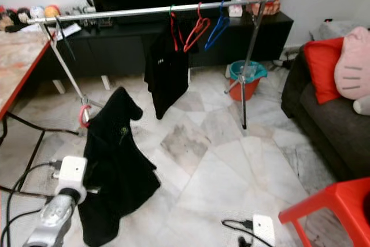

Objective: Hang hanger

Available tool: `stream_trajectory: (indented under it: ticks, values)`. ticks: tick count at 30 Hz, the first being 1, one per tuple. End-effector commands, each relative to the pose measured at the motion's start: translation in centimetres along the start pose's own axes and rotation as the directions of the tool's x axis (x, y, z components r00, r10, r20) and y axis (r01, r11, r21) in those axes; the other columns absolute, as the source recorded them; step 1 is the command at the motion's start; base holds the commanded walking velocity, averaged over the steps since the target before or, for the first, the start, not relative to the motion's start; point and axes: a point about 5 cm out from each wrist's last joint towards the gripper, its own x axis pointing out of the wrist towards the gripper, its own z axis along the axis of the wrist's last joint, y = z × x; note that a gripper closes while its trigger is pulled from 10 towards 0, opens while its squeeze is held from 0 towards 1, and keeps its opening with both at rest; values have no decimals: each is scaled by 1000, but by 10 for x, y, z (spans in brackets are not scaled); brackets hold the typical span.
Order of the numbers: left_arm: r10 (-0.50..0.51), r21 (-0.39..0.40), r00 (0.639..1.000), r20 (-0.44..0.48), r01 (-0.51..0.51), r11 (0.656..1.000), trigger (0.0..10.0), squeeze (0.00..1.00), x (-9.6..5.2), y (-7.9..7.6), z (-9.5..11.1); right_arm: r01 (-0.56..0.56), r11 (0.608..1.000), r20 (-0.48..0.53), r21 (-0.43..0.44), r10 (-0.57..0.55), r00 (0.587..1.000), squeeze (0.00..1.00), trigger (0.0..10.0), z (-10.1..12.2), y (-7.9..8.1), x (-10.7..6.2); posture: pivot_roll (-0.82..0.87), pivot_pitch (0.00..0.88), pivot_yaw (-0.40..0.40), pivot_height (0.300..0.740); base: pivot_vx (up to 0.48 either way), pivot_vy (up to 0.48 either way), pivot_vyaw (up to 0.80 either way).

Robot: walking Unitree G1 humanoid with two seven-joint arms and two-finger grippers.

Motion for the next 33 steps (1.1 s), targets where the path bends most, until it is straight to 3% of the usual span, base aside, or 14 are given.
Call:
stream_trajectory:
  ticks: [1, 15, 21, 25, 26, 28, 29, 30, 31, 33]
  values:
    - [4, 10, 999, 42, -4, 1000, 10000, 0, 5, 6, 12, -14, 1000, 20, -6, 14, 1000, 0, 10000, 6, 5, 1, 105, 0, 22, 740, 0, 0, 0]
    - [-71, 34, 996, 48, 69, 997, 10000, 0, 9, -2, 19, -13, 1000, 50, -18, 14, 999, 0, 10000, 11, 6, 1, 117, 0, 22, 740, 0, 0, 0]
    - [-181, 48, 983, 21, 179, 983, 10000, 0, 16, -10, 28, 5, 996, 99, -95, 5, 995, 0, 10000, 19, 6, 2, 109, 0, 24, 740, 0, 0, 0]
    - [-263, 54, 965, 13, 262, 964, 10000, 0, 24, -18, 40, 44, 932, 109, -359, -5, 994, 0, 10000, 29, 5, 2, 95, 0, 32, 740, 0, 0, 0]
    - [-263, 54, 965, 13, 262, 964, 10000, 0, 24, -18, 40, 44, 932, 109, -359, -5, 994, 0, 10000, 29, 5, 2, 95, 0, 32, 740, 0, 0, 0]
    - [-299, 68, 954, 24, 297, 952, 10000, 0, 28, -22, 50, 82, 892, 123, -445, -30, 992, 0, 10000, 33, 4, 2, 88, 0, 42, 740, 0, 0, 0]
    - [-326, 79, 945, 31, 323, 943, 10000, 0, 31, -25, 57, 119, 864, 194, -490, -26, 981, 0, 10000, 54, 8, 3, 83, 0, 46, 740, 0, 0, 0]
    - [-326, 79, 945, 31, 323, 943, 10000, 0, 31, -25, 57, 119, 864, 194, -490, -26, 981, 0, 10000, 54, 8, 3, 83, 0, 46, 740, 0, 0, 0]
    - [-387, 102, 922, 37, 381, 919, 10000, 0, 35, -33, 69, 198, 803, 345, -562, 10, 939, 0, 10000, 105, 12, -2, 69, 0, 58, 740, 0, 0, 0]
    - [-422, 112, 906, 39, 416, 903, 10000, 0, 36, -38, 76, 254, 756, 421, -603, 32, 906, 0, 10000, 128, 14, -8, 66, 0, 60, 740, 0, 0, 0]
